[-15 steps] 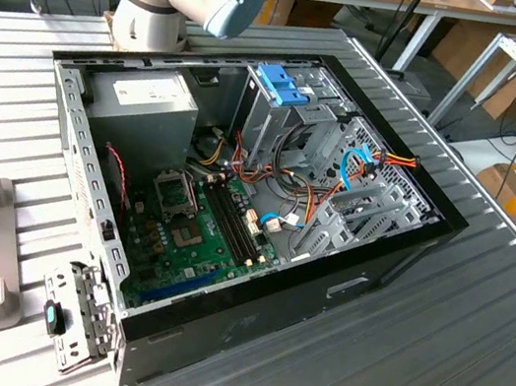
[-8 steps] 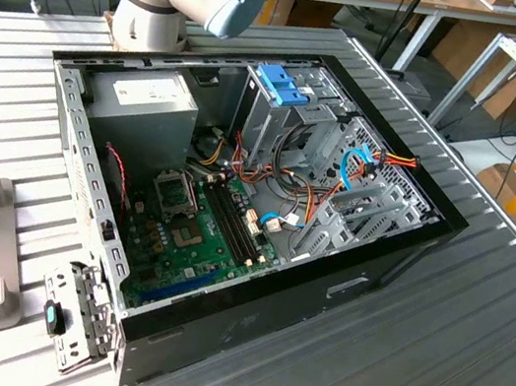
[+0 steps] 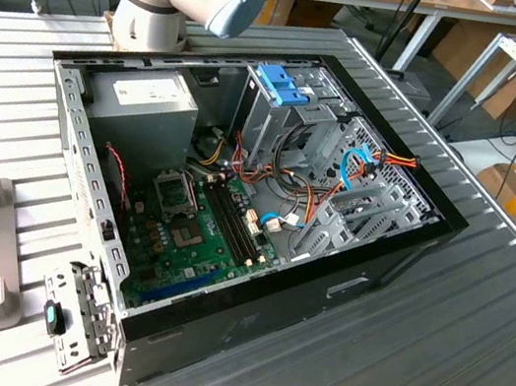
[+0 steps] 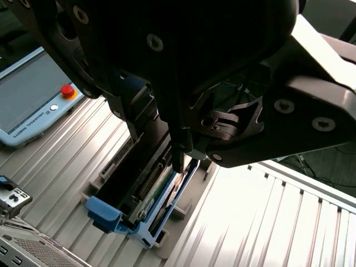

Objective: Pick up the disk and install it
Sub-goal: 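Pick up the disk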

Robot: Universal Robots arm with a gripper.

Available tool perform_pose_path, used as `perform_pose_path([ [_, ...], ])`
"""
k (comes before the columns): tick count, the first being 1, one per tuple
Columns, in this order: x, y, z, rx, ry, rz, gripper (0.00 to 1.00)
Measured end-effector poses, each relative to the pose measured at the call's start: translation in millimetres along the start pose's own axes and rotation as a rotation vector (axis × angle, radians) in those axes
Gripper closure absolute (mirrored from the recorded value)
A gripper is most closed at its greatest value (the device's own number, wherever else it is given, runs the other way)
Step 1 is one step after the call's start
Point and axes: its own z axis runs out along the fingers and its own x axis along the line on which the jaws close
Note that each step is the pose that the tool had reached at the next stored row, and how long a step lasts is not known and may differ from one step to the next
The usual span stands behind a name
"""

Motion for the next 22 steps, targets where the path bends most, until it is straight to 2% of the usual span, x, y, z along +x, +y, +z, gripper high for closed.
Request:
perform_pose_path([
  [4, -0.3, -6.4, -0.1, 0.0000, 0.0000, 0.000, 0.65],
  [12, -0.8, -14.6, -0.1, -0.0001, 0.0000, 0.000, 0.65],
  [22, -0.8, -15.9, -0.1, -0.0001, 0.0000, 0.000, 0.65],
])
